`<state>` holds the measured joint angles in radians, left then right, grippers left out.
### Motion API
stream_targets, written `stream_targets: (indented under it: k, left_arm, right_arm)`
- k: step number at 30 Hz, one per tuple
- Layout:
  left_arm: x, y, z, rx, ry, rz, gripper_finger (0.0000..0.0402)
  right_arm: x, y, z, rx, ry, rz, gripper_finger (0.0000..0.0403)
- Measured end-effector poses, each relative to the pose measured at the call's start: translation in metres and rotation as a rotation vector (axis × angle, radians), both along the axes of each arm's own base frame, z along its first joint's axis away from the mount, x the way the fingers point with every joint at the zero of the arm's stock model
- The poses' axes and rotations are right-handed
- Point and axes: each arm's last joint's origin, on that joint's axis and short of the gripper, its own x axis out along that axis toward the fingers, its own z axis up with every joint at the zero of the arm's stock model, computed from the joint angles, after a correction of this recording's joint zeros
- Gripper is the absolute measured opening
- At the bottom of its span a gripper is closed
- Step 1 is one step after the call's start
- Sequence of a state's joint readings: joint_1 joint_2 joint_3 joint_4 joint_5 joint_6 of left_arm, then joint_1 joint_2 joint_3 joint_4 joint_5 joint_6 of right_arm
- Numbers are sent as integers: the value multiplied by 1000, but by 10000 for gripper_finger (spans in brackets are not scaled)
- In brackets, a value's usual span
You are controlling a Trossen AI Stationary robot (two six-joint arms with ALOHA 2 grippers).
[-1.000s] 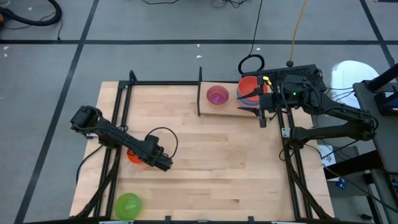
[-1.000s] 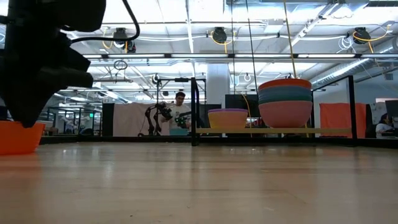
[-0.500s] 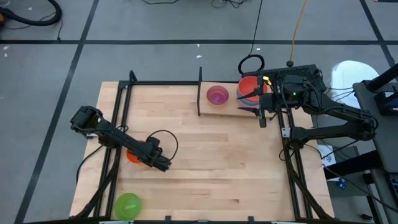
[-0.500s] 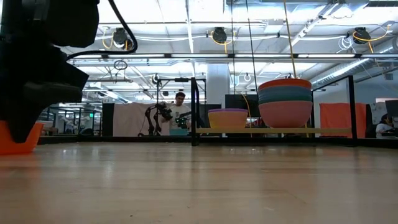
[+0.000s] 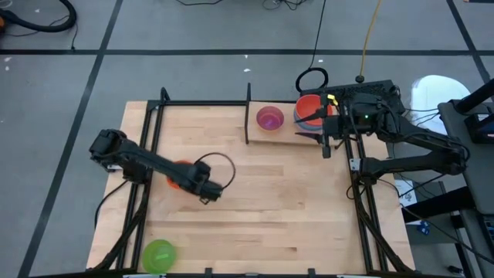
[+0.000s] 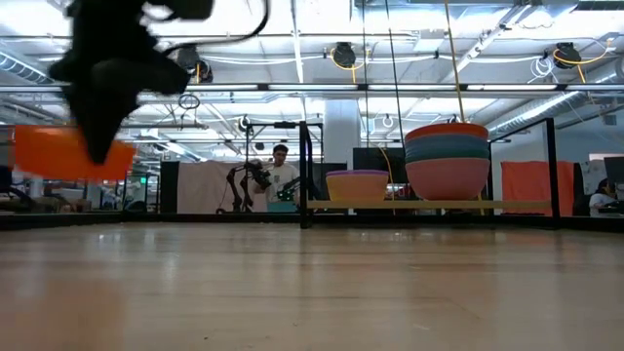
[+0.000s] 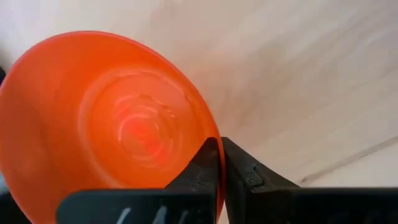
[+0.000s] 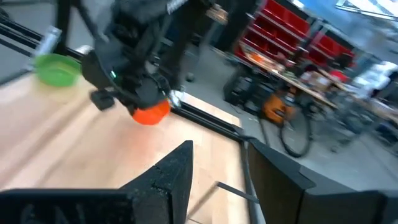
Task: Place and stack bowls onto a shelf
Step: Stack the transparent orange bowl on top of the transparent purple bowl on the shelf
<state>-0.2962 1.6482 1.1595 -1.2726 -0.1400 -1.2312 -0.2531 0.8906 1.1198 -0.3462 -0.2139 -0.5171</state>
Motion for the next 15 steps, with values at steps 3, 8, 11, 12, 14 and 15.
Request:
stream_targets:
  k: [3, 8, 11, 12, 14, 15]
  left_arm:
    - [17, 13, 35, 65, -64, -69, 4]
    - [35, 44, 100, 187, -172, -168, 3]
    - [42, 67, 133, 258, -253, -214, 3]
    - [43, 75, 143, 291, -271, -235, 3]
    - [49, 92, 157, 341, -299, -263, 3]
    - [51, 101, 163, 354, -307, -276, 3]
  right_arm:
    - [-4, -1, 2, -16, -4, -74, 144]
    - [-16, 0, 3, -28, 1, -139, 144]
    - [-23, 2, 5, -28, -2, -139, 144]
    - [-25, 2, 6, -30, -9, -140, 144]
    - [-29, 3, 7, -32, -20, -140, 144]
    - [-31, 4, 8, -33, -26, -141, 144]
